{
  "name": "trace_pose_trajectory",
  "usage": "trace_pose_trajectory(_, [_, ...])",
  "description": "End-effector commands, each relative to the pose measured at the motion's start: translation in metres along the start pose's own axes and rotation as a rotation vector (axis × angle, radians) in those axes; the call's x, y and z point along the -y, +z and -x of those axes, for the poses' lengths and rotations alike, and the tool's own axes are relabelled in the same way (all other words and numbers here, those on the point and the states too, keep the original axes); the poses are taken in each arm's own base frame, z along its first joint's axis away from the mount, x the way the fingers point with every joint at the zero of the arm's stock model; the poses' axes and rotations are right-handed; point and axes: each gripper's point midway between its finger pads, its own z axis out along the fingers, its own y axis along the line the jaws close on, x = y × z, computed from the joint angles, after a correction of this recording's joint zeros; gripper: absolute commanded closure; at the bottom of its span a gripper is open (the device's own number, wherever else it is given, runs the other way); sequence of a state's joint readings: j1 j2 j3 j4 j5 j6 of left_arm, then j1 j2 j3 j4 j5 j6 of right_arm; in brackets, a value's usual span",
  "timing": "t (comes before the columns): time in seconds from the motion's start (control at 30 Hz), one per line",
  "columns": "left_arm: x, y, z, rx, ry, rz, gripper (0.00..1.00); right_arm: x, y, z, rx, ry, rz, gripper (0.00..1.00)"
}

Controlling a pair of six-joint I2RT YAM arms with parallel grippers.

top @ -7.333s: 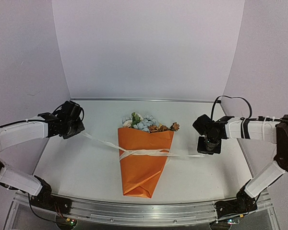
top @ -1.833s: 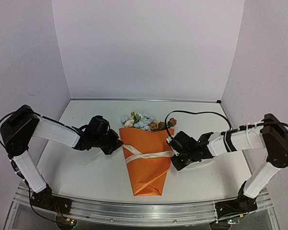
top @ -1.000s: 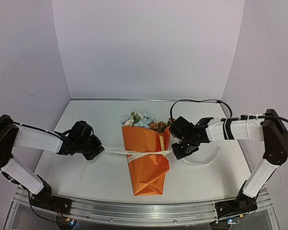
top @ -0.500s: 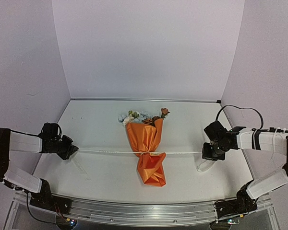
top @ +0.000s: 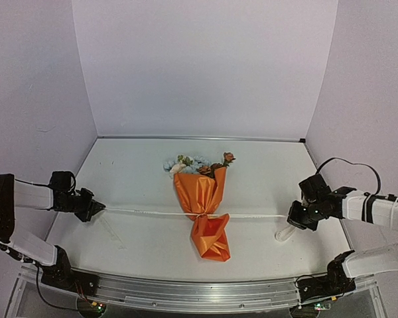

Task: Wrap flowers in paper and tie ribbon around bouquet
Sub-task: Tie the ribbon around the folded bouquet.

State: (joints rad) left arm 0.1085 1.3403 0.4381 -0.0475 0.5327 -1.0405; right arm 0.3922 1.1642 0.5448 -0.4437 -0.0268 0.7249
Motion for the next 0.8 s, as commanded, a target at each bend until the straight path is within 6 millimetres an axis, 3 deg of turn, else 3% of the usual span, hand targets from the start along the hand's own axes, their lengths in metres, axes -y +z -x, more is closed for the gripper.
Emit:
trace_pose_trajectory(0.0, [0.0, -0.023, 0.076, 0.295, -0.003, 0.05, 1.0, 0.082, -0.016, 0.002, 0.088, 0.096, -0.327, 1.0])
trace_pose_trajectory(0.4, [0.016, -0.025, 0.108, 0.329, 0.021, 0.041, 1.0, 0.102, -0.034, -0.019, 0.059, -0.006, -0.391, 1.0])
trace_pose_trajectory(0.63, [0.028, -0.014, 0.108, 0.28, 0.094, 0.04, 1.0, 0.06, -0.035, -0.018, 0.039, -0.198, -0.385, 1.0])
trace_pose_trajectory(0.77, [0.032, -0.011, 0.109, 0.277, 0.134, 0.069, 1.0, 0.06, -0.025, -0.02, 0.006, -0.231, -0.427, 1.0])
